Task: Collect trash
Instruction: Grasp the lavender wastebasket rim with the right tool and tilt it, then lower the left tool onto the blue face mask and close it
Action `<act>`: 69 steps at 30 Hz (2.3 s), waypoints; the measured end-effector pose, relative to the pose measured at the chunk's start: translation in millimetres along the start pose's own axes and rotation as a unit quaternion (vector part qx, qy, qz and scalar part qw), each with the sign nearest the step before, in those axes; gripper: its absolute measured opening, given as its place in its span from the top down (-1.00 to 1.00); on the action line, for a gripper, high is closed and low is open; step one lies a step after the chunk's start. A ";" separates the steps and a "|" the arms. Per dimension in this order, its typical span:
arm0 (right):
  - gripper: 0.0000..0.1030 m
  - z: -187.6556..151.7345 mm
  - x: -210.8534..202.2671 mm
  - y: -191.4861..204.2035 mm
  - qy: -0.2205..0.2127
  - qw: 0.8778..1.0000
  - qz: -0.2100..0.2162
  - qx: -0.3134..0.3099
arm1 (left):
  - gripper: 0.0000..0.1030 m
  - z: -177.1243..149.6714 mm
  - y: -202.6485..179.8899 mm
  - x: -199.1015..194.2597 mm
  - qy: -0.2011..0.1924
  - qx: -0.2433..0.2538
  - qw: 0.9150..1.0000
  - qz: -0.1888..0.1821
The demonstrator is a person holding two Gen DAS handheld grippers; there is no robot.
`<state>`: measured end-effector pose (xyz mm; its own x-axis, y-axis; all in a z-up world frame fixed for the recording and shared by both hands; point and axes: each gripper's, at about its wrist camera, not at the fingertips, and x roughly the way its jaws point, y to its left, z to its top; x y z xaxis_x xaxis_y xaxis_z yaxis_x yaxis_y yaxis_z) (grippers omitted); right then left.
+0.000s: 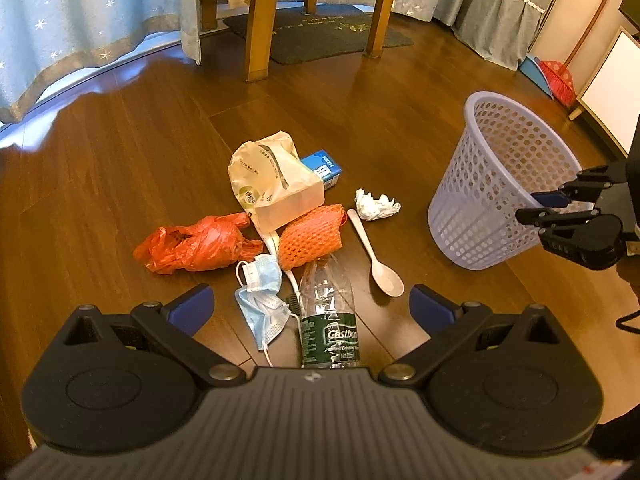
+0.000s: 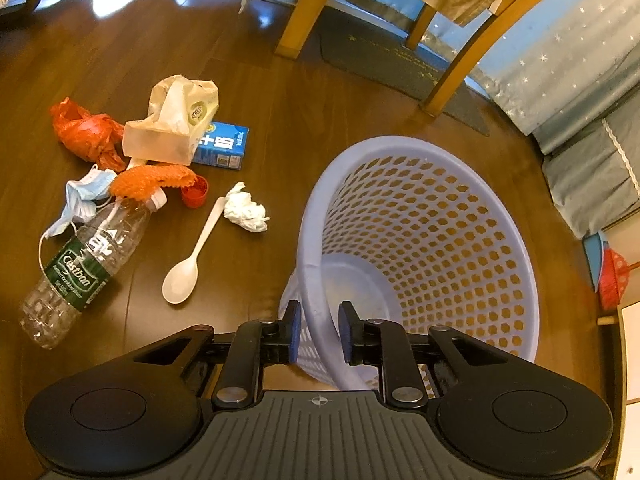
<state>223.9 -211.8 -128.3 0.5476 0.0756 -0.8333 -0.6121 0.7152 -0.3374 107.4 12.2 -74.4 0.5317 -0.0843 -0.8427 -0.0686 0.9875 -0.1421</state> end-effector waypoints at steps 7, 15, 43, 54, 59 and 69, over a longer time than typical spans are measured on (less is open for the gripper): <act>0.73 -2.6 2.1 8.7 -0.003 1.000 -0.012 -0.024 | -0.98 -1.1 1.7 1.7 0.005 0.002 1.000 -0.001; 0.78 -7.3 6.7 30.9 0.007 0.998 -0.008 -0.061 | -0.98 -1.6 4.1 3.4 0.006 0.002 1.000 0.004; 0.80 -37.1 23.1 85.2 0.001 0.985 -0.039 -0.170 | -0.98 13.1 21.6 16.9 0.036 0.196 0.977 -0.072; 0.80 -30.9 25.6 86.0 0.004 0.984 -0.058 -0.170 | -0.88 7.8 24.3 72.1 0.036 0.319 0.942 -0.097; 0.80 -33.9 27.6 82.0 0.007 0.984 -0.059 -0.166 | -0.80 -1.2 33.2 100.1 0.044 0.338 0.935 -0.100; 0.80 -22.2 30.0 80.5 0.006 0.986 -0.055 -0.160 | -0.51 -24.0 42.5 146.8 0.062 0.367 0.923 -0.095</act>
<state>178.3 -167.4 -190.2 0.6157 0.0006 -0.7880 -0.6986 0.4631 -0.5455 162.3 38.6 -216.5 0.3716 -0.2348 -0.8982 0.6306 0.7739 0.0586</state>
